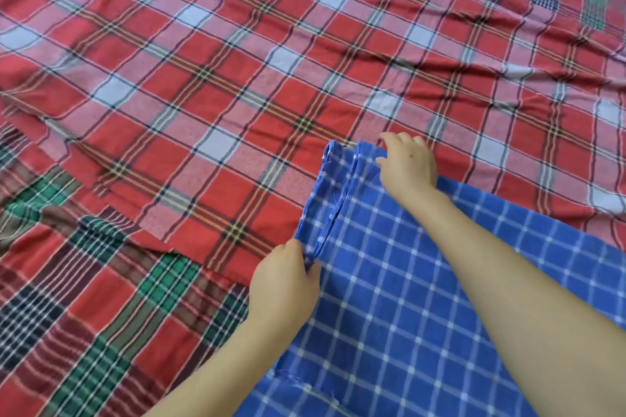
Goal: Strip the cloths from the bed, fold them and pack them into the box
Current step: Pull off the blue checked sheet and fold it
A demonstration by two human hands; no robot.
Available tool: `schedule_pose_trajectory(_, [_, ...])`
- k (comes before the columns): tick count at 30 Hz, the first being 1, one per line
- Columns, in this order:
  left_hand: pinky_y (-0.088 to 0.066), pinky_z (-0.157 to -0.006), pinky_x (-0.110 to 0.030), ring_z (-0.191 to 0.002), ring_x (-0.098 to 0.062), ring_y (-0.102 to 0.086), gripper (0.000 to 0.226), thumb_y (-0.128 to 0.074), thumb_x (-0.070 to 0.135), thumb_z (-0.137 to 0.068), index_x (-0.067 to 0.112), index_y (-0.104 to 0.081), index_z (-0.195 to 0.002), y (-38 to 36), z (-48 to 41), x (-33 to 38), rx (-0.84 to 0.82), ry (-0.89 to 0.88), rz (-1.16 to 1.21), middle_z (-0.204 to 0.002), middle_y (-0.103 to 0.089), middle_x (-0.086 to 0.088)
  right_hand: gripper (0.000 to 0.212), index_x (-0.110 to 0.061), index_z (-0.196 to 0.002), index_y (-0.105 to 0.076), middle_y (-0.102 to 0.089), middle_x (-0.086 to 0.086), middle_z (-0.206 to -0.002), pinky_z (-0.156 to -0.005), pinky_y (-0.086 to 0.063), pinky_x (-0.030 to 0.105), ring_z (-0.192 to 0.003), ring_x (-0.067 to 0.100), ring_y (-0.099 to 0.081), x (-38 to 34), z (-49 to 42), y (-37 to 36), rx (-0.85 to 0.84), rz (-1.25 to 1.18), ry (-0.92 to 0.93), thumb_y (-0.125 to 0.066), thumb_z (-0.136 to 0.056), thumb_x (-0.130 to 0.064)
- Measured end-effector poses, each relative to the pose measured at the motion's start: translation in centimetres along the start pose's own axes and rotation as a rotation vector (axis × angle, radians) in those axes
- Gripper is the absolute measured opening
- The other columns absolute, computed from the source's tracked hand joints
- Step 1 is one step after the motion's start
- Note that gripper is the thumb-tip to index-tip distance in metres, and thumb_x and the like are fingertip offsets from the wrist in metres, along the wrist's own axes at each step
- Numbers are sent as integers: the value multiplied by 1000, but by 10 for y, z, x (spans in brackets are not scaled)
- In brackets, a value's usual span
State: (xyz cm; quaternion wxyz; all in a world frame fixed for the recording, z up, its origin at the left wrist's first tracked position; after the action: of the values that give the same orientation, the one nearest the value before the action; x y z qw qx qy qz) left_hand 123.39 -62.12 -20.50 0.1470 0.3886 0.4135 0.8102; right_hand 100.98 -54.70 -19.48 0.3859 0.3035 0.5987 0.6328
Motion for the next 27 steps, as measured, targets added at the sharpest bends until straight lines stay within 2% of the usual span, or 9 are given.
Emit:
schedule_pose_trajectory(3, [-31, -54, -25, -70, -14, -49, 16, -57, 34, -90, 19, -51, -89, -6, -2, -1, -69, 67, 113, -76, -53, 9, 27, -14, -115, -62, -63, 7, -112, -94, -38, 39, -110, 29, -50, 11, -12, -2, -65, -89, -1, -59, -92, -28])
schedule_pose_trajectory(7, [-18, -50, -28, -51, -14, -23, 42, -61, 27, -89, 16, -31, -63, -3, 4, 8, -122, -32, 235, -56, -29, 2, 13, -13, -90, -69, -62, 2, -88, -78, -35, 31, -92, 26, -51, 25, -2, 25, 163, -298, -10, -64, -88, -25])
schedule_pose_trajectory(9, [-18, -53, -26, -53, -12, -20, 42, -59, 26, -91, 15, -28, -65, 8, 17, 12, -148, -75, 358, -57, -26, 2, 8, -14, -86, -70, -59, -3, -81, -72, -31, 26, -83, 20, -48, 34, 12, 49, 289, -456, -4, -67, -85, -22])
schedule_pose_trajectory(12, [-23, -49, -21, -53, -9, -21, 33, -56, 23, -93, 8, -36, -72, 27, 35, 8, -100, -105, 485, -57, -27, 6, 4, -18, -84, -70, -60, -7, -81, -66, -31, 16, -80, 15, -45, 31, 17, 73, 309, -615, 15, -69, -82, -21])
schedule_pose_trajectory(15, [-27, -51, -19, -54, -7, -27, 27, -58, 23, -92, 2, -45, -80, 33, 28, -18, -24, -38, 475, -60, -37, -1, 5, -22, -82, -72, -59, -8, -78, -70, -34, 25, -87, 20, -54, 2, -1, 63, 214, -522, 19, -71, -79, -27])
schedule_pose_trajectory(18, [-38, -60, -28, -63, -13, -42, 28, -58, 28, -92, 1, -54, -93, 18, 13, -40, -78, 66, 375, -76, -55, -16, 8, -24, -85, -72, -67, -3, -84, -78, -39, 27, -102, 23, -56, -18, -15, 18, 17, -392, -83, -69, -83, -31])
schedule_pose_trajectory(20, [-35, -55, -23, -60, -13, -42, 26, -56, 34, -93, 8, -52, -91, 11, 11, -39, -114, 55, 305, -72, -49, -2, 10, -22, -88, -72, -70, 2, -94, -86, -42, 31, -109, 27, -53, -19, -18, -6, -42, -352, -153, -66, -87, -31])
schedule_pose_trajectory(25, [-25, -46, -18, -49, -10, -26, 46, -57, 51, -87, 9, -43, -78, -2, 32, -49, -268, 39, 344, -57, -29, 4, 25, -21, -115, -66, -65, 4, -113, -92, -39, 36, -111, 30, -49, -21, -8, 1, 42, -287, -80, -53, -95, -30])
schedule_pose_trajectory(27, [-40, -51, -17, -50, -17, -44, 41, -65, 49, -83, 9, -57, -89, -12, 51, -62, -469, 91, 452, -58, -48, 0, 30, -18, -122, -61, -62, 6, -117, -92, -37, 37, -110, 31, -49, -20, 14, 13, 86, -266, -25, -52, -95, -26])
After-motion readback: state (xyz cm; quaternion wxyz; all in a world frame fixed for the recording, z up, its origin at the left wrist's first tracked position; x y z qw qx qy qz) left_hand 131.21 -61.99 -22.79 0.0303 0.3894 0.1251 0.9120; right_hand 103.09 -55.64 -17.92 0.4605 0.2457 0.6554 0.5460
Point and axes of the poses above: each hand's wrist, its own z-axis away from the middle knuckle, its own y-axis out of the back of the hand, x = y × z, the point moved 7 cm from there along -z, towards the middle knuckle
